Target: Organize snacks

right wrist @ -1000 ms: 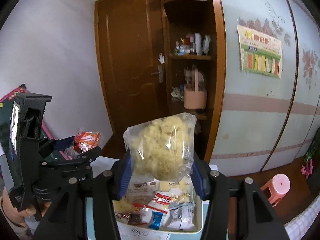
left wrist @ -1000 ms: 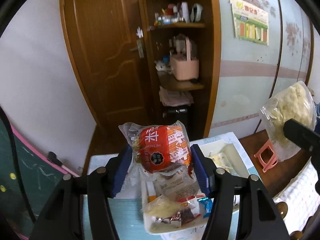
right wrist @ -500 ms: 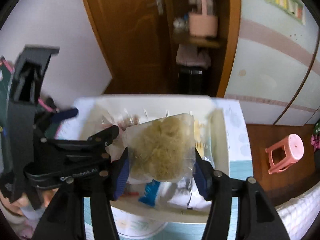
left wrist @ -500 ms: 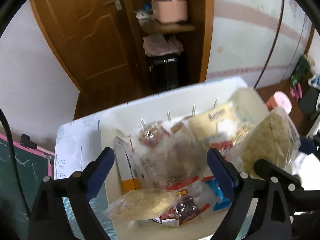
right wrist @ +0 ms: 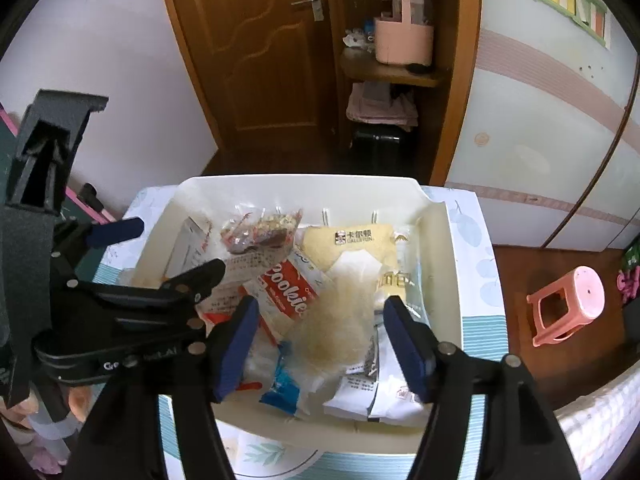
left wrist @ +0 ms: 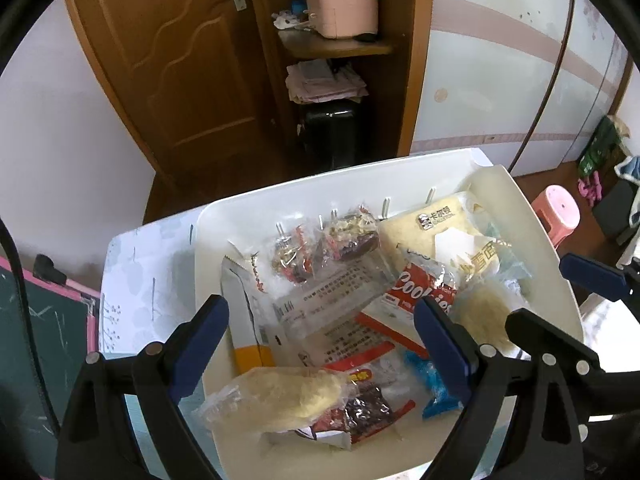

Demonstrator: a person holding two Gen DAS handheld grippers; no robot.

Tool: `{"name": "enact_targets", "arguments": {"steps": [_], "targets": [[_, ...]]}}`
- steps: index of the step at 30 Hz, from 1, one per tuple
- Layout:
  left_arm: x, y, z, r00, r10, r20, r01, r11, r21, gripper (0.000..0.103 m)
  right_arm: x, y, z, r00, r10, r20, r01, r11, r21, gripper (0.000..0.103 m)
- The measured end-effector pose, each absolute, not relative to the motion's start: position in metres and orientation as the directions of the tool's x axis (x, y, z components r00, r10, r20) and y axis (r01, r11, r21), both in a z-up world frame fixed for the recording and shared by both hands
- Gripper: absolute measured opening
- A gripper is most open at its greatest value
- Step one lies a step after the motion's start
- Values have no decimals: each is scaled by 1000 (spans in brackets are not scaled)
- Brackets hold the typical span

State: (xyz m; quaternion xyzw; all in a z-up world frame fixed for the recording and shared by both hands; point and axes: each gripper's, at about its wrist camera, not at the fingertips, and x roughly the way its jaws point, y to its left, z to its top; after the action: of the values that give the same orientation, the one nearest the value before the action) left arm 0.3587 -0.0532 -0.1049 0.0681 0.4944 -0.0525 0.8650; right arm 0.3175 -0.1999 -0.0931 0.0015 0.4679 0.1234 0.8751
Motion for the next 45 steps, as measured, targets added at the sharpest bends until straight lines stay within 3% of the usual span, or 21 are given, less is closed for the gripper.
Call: {"name": "enact_targets", "arguments": {"steps": [11, 21, 31, 45], "targets": [[341, -53, -84, 545, 9, -838, 149, 983, 108, 93, 305, -201, -83, 539, 221, -813, -198, 971, 133, 71], [290, -47, -33, 608, -7, -794, 137, 986, 97, 93, 259, -196, -37, 595, 210, -776, -212, 972, 100, 72], [180, -29, 13, 668, -31, -743, 117, 991, 64, 95, 165, -193, 2, 653, 210, -728, -221, 972, 82, 72], [20, 13, -3, 687, -14, -726, 47, 999, 26, 95, 29, -176, -12, 667, 291, -686, -245, 955, 167, 72]]}}
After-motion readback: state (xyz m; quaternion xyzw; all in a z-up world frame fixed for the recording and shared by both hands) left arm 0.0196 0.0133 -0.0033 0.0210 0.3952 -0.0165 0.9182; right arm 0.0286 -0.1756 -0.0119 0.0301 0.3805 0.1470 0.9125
